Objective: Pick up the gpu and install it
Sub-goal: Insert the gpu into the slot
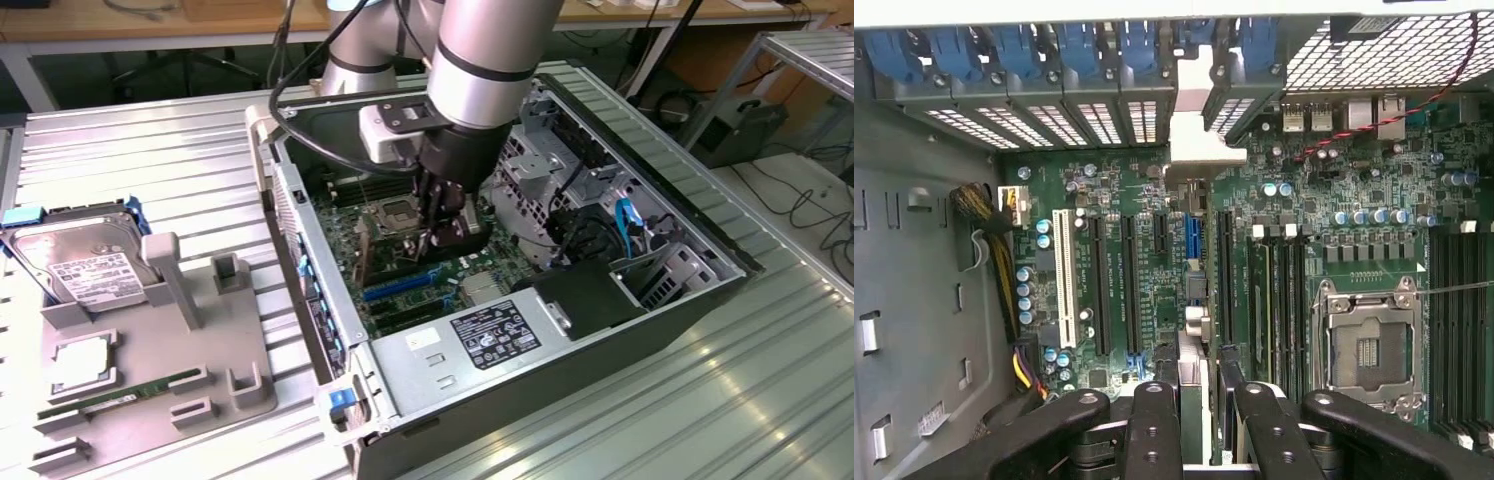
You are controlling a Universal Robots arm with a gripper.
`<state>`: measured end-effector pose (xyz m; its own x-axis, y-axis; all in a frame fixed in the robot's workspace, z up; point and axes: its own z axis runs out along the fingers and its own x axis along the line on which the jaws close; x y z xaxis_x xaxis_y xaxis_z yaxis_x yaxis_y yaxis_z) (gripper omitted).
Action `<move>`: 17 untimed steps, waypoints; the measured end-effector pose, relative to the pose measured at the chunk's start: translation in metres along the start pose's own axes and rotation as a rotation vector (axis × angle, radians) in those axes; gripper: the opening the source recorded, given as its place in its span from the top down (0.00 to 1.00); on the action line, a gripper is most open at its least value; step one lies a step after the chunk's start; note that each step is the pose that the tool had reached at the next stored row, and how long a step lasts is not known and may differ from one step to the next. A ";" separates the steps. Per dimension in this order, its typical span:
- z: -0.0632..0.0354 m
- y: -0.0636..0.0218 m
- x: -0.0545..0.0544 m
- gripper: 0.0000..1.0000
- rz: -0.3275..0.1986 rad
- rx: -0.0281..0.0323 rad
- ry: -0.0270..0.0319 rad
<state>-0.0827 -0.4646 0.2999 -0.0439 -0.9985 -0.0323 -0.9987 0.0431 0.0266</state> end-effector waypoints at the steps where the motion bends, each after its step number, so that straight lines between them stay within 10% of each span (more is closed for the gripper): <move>1: 0.0014 0.0018 0.000 0.73 0.000 0.0000 0.0000; 17: 0.0147 0.0150 0.001 0.73 0.000 0.0001 -0.0002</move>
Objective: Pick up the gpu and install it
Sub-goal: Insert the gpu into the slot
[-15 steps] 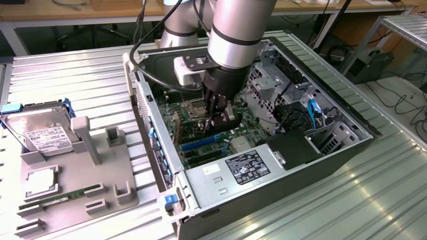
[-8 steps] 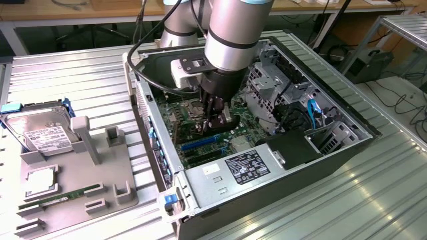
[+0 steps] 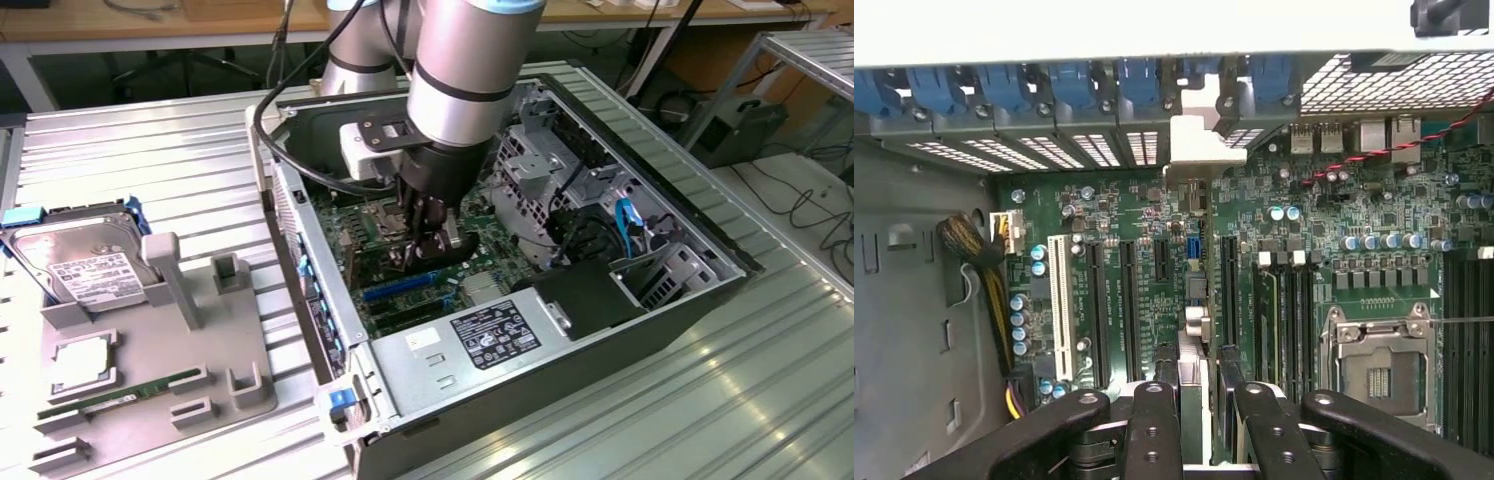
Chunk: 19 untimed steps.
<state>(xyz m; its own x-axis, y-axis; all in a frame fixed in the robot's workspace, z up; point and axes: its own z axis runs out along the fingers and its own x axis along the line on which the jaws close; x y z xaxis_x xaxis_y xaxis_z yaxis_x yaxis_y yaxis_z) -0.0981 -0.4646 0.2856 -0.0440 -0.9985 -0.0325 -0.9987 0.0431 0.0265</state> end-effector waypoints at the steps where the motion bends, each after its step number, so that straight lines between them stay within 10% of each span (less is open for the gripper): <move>1: 0.0004 0.0001 0.000 0.73 0.000 -0.0001 0.0002; 19: 0.0099 0.0107 -0.001 0.73 0.000 0.0001 0.0051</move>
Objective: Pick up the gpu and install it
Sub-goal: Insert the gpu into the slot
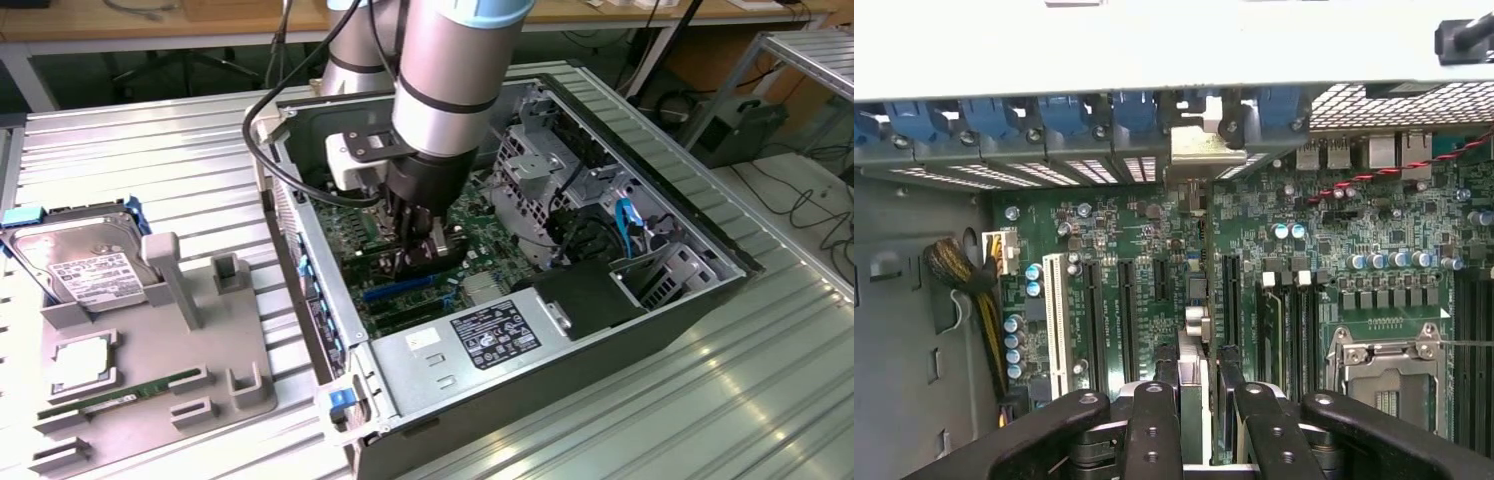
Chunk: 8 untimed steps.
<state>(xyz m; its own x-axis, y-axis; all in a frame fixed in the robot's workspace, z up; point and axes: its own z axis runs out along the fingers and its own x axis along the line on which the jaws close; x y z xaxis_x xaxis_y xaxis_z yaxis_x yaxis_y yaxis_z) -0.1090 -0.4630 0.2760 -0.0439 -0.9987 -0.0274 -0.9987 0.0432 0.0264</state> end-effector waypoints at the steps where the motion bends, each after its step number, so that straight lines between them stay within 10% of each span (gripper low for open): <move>1: 0.0004 0.0002 0.000 0.73 0.000 0.0001 0.0019; 8: 0.0024 0.0016 -0.006 0.73 0.001 0.0010 0.0197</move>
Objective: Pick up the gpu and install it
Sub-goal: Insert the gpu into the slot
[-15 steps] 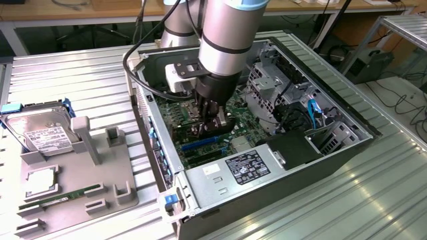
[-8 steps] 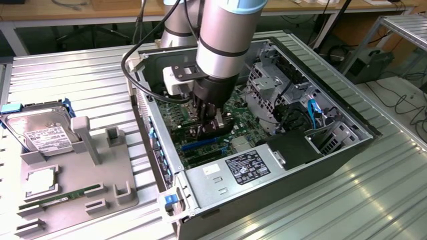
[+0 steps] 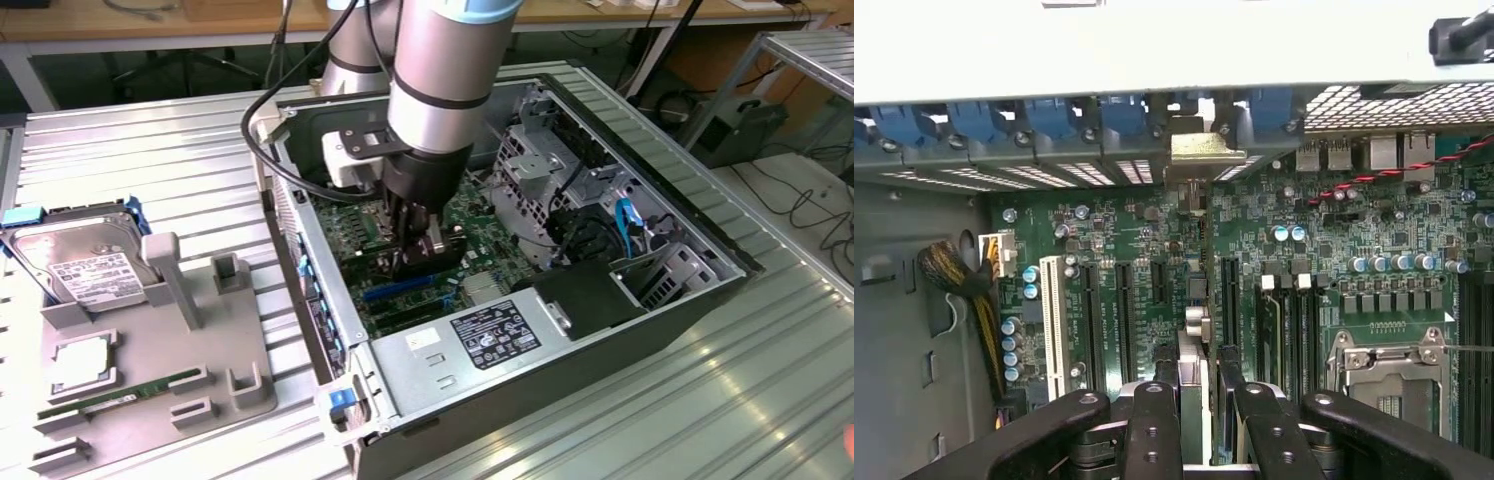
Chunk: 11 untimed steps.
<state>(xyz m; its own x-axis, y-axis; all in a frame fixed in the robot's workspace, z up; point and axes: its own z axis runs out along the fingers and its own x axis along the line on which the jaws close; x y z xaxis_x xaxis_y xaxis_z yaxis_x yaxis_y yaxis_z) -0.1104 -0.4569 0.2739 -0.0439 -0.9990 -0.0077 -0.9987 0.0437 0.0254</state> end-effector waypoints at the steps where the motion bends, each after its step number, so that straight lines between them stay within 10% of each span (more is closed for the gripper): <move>1: 0.0001 0.0006 0.000 0.73 0.000 0.0000 0.0018; 11: 0.0035 0.0035 0.000 0.73 0.000 0.0002 0.0078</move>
<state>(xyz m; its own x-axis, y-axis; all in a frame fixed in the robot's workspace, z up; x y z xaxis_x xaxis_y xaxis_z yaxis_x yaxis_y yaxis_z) -0.1139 -0.4569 0.2704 -0.0439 -0.9990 0.0002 -0.9987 0.0439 0.0252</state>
